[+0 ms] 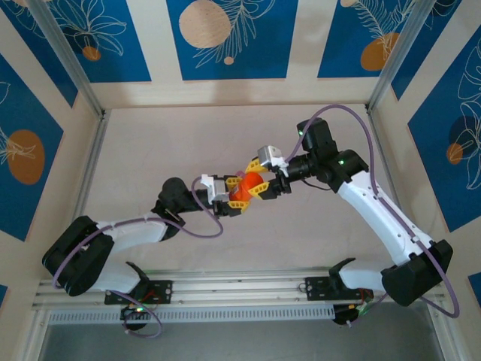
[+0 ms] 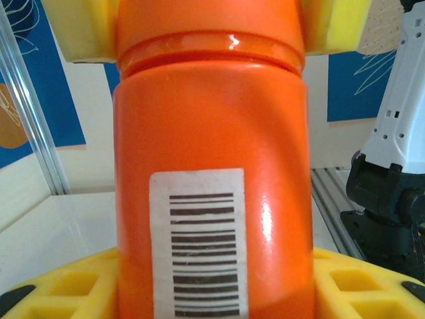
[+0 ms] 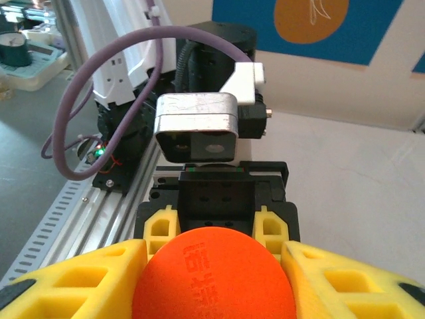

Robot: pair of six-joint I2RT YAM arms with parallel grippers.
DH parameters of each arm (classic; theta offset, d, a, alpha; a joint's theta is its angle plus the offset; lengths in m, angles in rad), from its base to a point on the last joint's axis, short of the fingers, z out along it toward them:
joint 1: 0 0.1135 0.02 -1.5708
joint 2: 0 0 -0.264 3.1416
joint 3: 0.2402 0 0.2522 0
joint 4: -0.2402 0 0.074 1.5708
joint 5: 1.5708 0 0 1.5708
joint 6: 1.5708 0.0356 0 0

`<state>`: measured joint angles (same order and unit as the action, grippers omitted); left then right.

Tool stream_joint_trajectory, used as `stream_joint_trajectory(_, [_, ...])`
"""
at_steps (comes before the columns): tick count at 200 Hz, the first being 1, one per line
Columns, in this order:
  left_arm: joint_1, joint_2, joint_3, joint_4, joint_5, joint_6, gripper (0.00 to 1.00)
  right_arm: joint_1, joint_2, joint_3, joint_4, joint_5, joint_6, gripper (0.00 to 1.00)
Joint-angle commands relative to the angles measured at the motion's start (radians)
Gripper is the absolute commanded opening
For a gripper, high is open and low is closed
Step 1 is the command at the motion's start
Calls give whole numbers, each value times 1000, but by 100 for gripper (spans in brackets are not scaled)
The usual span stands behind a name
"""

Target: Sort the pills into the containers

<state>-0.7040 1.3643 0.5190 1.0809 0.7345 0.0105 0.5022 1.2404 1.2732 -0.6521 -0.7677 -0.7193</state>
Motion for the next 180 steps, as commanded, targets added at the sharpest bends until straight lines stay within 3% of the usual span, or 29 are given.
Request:
stream_joint_trajectory(1, [2,-42,49,29,-31,28,0,40,-20,-49,69,120,144,41])
stream_joint_trajectory(45, [3,-88,54,-33,-152,100,0,142,-32,-119,223,531,531,39])
stream_joint_trajectory(87, [0,-121,55,-83,-243,155,0,189,-33,-158,241,828,957,37])
stream_joint_trajectory(112, [-4,-139,61,-130,-278,193,0,240,-21,-122,161,1053,1177,37])
stream_joint_trajectory(140, [-14,-152,64,-184,-294,237,0,261,-23,-121,148,1110,1358,35])
stream_joint_trajectory(180, [-32,-157,55,-210,-314,269,0,315,-33,-104,138,1181,1558,45])
